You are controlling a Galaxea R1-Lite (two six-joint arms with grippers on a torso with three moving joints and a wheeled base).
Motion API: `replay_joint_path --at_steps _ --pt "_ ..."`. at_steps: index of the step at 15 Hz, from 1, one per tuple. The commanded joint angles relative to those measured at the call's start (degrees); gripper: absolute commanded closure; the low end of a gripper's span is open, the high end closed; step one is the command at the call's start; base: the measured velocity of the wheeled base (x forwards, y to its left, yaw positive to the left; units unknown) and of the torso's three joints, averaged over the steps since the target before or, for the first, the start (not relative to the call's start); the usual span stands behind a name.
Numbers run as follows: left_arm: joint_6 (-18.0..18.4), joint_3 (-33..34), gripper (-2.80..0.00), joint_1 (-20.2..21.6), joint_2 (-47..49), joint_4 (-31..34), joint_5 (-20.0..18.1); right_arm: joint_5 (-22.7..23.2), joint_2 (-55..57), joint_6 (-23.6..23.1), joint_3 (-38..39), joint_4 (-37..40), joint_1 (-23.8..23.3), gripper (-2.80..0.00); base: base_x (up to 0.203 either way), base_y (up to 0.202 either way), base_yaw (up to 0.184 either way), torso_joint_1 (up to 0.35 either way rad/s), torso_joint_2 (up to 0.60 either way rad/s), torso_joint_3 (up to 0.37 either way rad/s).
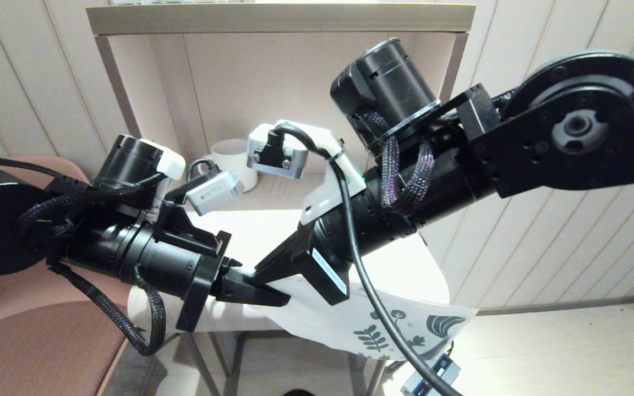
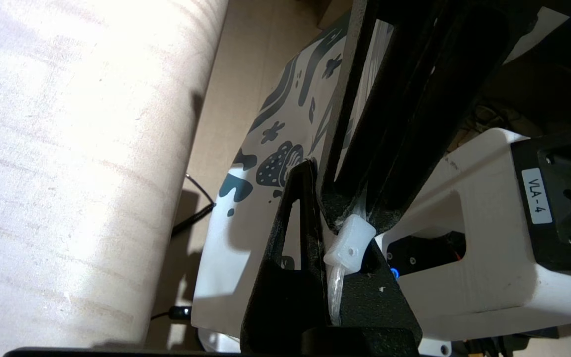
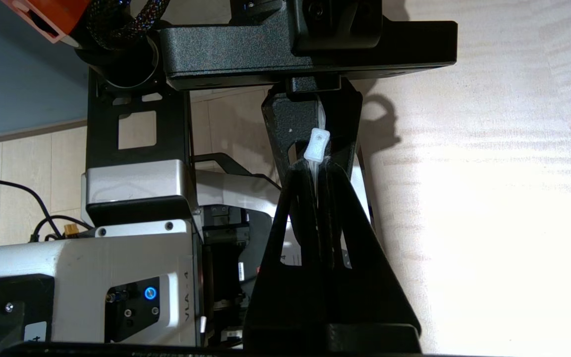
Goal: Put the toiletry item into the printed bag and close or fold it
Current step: Close the strorage bag and place it on the desk
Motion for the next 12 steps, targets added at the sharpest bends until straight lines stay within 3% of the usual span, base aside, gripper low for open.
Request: replay_joint_path --at_steps 1,8,9,12 --pt "0.1 0.0 0.0 0.0 0.1 0.1 -0.3 0.0 0.4 -0.1 -0.3 0.0 0.1 0.0 0.0 0.0 0.0 0.0 0.0 0.0" --pt "0.2 -0.1 0.0 0.0 0.4 0.1 -0.3 -0.8 0.4 -0.5 0.5 -0.1 0.2 0.0 0.0 0.0 0.0 0.0 0.0 0.0" --pt "0.2 -0.1 0.0 0.0 0.4 0.1 -0.3 -1.4 0.4 -1.0 0.5 -0.3 0.3 -2.8 0.0 0.0 0.0 0.0 0.0 0.0" --pt "0.2 0.0 0.0 0.0 0.3 0.1 -0.3 -1.4 0.4 -1.0 -0.2 0.0 0.4 -2.8 0.0 0.0 0.0 0.0 0.0 0.0"
